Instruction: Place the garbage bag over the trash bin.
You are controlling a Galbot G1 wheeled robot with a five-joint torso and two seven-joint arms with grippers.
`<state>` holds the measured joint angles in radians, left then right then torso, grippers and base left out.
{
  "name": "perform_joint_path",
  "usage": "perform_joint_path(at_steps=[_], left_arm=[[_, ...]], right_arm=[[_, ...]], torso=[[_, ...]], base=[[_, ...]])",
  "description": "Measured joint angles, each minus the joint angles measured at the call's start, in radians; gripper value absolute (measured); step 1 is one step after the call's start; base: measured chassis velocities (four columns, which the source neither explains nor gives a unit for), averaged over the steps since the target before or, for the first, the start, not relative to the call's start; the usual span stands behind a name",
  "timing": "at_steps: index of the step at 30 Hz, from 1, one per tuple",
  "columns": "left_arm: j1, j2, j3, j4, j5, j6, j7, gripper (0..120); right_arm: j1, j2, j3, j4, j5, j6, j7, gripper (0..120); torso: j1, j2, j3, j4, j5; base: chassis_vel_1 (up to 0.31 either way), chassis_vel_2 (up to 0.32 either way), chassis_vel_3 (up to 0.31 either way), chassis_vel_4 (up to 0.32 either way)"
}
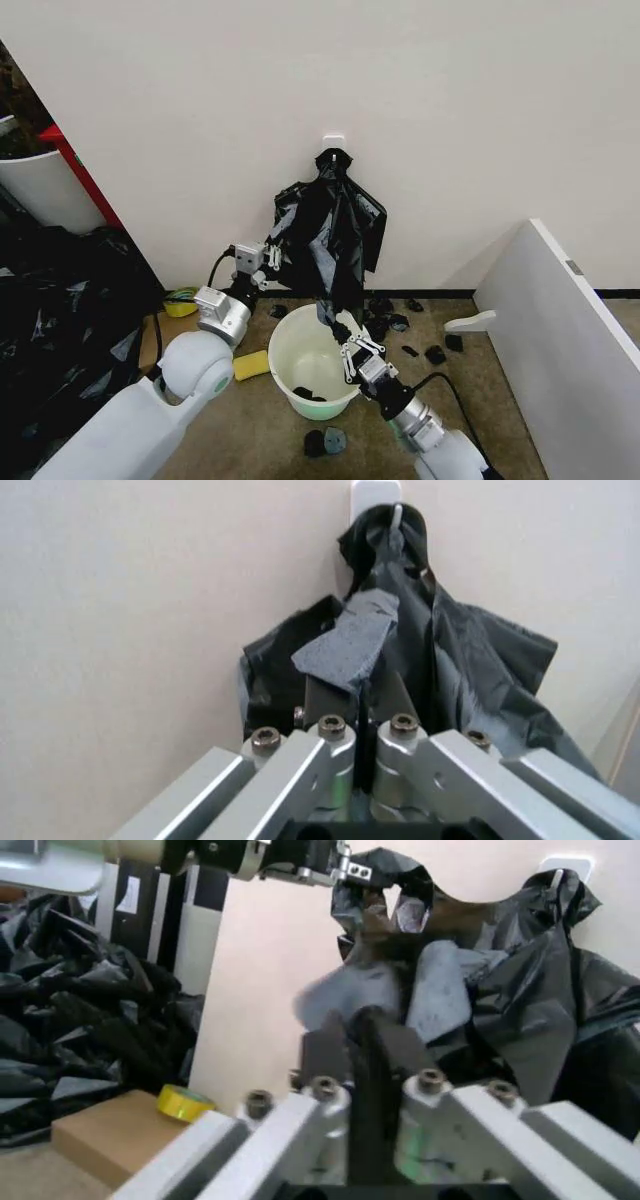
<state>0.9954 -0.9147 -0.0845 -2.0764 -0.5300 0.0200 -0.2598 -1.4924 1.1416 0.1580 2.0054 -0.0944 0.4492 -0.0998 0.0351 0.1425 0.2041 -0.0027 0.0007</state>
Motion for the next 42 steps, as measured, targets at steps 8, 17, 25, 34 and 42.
perform_joint_path(at_steps=[8,17,25,34,42], left_arm=[[0.019,0.001,-0.024,-0.003,-0.003,-0.003,0.004,0],[0.04,0.013,-0.041,-0.008,-0.001,-0.004,0.01,0],[0.085,0.005,-0.074,-0.009,0.018,-0.003,0.019,0],[0.115,0.002,-0.107,-0.023,0.027,-0.004,0.027,0],[0.134,0.007,-0.132,-0.032,0.028,-0.005,0.029,0]], right_arm=[[-0.091,-0.062,0.045,0.075,0.012,-0.027,0.024,36],[0.082,-0.087,-0.026,0.194,0.26,-0.38,0.224,66],[0.427,-0.032,-0.21,0.085,0.36,-0.588,0.282,94],[0.58,0.051,-0.327,-0.032,0.399,-0.704,0.387,98],[0.647,0.088,-0.351,-0.088,0.359,-0.697,0.465,69]], torso=[[0.0,0.0,0.0,-0.0002,-0.0002],[0.0,0.0,0.0,-0.0001,-0.0003],[0.0,0.0,0.0,0.0006,-0.0004],[0.0,0.0,0.0,-0.0001,-0.0003],[0.0,0.0,0.0,-0.0001,-0.0003]], base=[[0.0,0.0,0.0,0.0],[0.0,0.0,0.0,0.0],[0.0,0.0,0.0,0.0],[0.0,0.0,0.0,0.0],[0.0,0.0,0.0,0.0]])
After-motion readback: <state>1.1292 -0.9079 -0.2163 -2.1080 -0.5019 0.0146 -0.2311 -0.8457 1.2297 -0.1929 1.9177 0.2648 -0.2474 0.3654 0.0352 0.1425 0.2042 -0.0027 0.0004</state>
